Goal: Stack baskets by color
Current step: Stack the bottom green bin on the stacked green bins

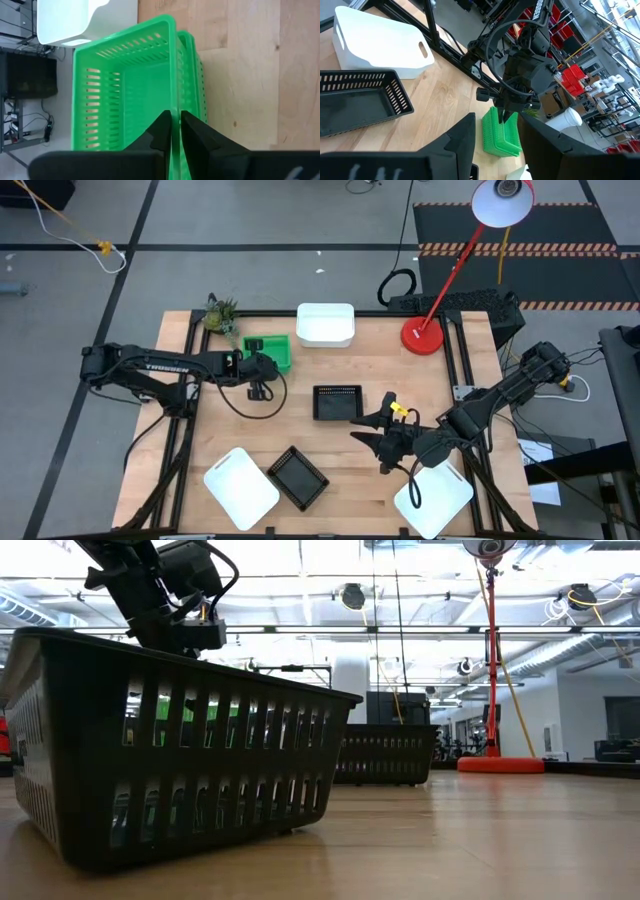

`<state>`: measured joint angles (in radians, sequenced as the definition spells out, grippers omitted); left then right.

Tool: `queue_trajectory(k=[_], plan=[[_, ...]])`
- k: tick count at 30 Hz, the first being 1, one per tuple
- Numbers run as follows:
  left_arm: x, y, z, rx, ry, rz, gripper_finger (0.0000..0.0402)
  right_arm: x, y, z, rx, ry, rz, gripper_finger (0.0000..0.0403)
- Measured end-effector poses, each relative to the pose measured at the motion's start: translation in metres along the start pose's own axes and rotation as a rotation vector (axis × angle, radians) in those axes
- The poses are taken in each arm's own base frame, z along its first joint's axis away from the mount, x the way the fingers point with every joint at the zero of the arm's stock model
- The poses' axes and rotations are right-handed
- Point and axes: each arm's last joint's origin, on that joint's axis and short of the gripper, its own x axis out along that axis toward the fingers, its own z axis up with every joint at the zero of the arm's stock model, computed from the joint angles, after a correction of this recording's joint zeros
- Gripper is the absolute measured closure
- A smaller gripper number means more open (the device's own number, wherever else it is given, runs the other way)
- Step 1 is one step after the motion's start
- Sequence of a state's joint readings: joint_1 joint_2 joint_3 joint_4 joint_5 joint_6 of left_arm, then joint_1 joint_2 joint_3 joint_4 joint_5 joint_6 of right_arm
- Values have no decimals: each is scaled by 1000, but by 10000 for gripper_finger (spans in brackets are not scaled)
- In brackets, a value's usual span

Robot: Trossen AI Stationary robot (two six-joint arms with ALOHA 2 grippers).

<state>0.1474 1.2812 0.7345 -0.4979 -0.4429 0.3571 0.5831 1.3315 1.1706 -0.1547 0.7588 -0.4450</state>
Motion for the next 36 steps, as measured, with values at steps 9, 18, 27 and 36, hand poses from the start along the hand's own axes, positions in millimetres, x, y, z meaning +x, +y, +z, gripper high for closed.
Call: queue_trajectory(k=[9, 18, 27, 36], plan=[[0, 0, 0, -4, -1, 3, 356, 0, 0, 0, 0, 0, 0, 264], [5, -5, -6, 22, 7, 1, 355, 0, 0, 0, 0, 0, 0, 264], [6, -5, -5, 24, -4, 6, 354, 0, 0, 0, 0, 0, 0, 264], [6, -4, -5, -10, 0, 36, 287, 0, 0, 0, 0, 0, 0, 264]])
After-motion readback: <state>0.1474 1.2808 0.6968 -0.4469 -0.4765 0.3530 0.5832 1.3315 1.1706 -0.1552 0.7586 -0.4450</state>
